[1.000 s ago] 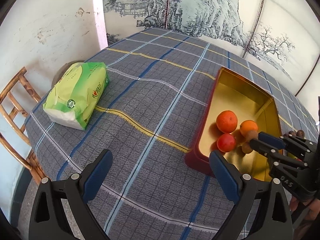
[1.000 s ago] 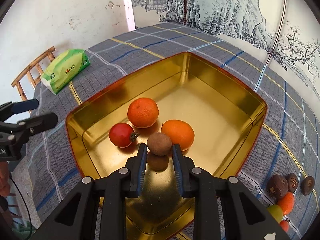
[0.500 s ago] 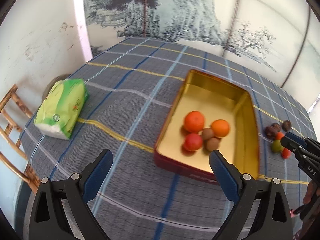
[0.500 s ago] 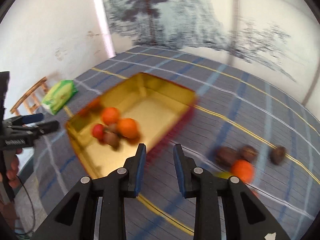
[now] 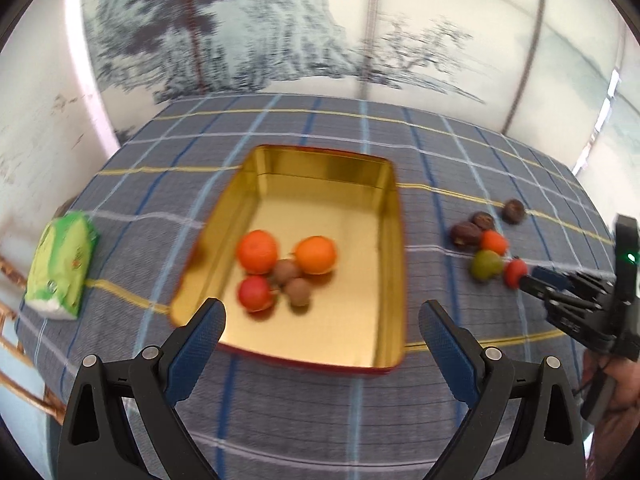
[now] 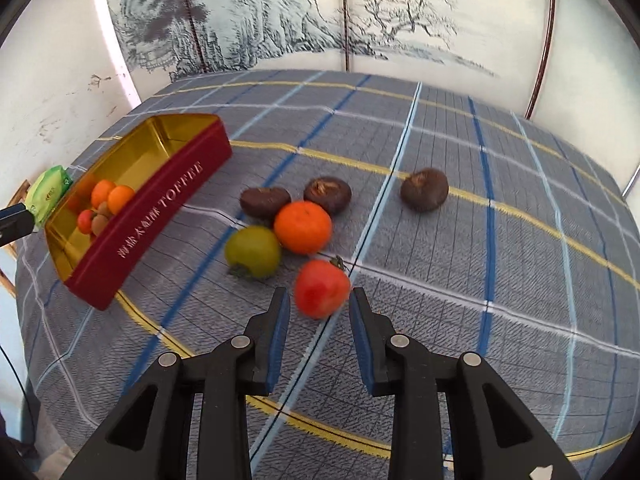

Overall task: Organize fruits
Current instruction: 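Move the right gripper to the red tomato on the cloth and grasp it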

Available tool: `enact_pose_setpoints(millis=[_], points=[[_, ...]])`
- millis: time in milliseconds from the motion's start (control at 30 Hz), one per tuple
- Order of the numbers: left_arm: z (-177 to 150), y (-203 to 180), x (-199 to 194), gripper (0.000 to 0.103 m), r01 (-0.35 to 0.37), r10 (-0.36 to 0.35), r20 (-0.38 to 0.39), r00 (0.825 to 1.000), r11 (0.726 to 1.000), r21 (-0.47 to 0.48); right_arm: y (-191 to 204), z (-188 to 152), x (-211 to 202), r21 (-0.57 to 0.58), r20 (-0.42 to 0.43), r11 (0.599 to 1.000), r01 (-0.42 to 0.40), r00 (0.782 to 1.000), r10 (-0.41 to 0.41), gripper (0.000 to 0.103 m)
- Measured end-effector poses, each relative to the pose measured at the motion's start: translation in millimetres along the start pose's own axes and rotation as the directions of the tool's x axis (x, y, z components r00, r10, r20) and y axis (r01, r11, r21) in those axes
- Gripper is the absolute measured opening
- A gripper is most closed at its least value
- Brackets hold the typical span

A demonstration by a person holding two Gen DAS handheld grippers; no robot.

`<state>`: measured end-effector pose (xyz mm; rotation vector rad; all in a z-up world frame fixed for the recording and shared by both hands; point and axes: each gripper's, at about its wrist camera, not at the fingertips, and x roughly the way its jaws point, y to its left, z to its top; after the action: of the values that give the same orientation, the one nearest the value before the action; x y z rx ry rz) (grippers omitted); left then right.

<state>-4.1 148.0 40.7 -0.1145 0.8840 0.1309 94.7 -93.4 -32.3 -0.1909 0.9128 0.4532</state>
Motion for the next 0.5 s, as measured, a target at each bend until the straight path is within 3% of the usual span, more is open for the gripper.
enact_pose_setpoints(millis=[500], points=[[9, -75, 29, 0.097, 0.104, -0.101, -0.03, 0.994, 0.988, 0.112, -2, -2, 24, 0.019, 0.013, 1.0, -0.01, 1.0, 0.01, 0.031]])
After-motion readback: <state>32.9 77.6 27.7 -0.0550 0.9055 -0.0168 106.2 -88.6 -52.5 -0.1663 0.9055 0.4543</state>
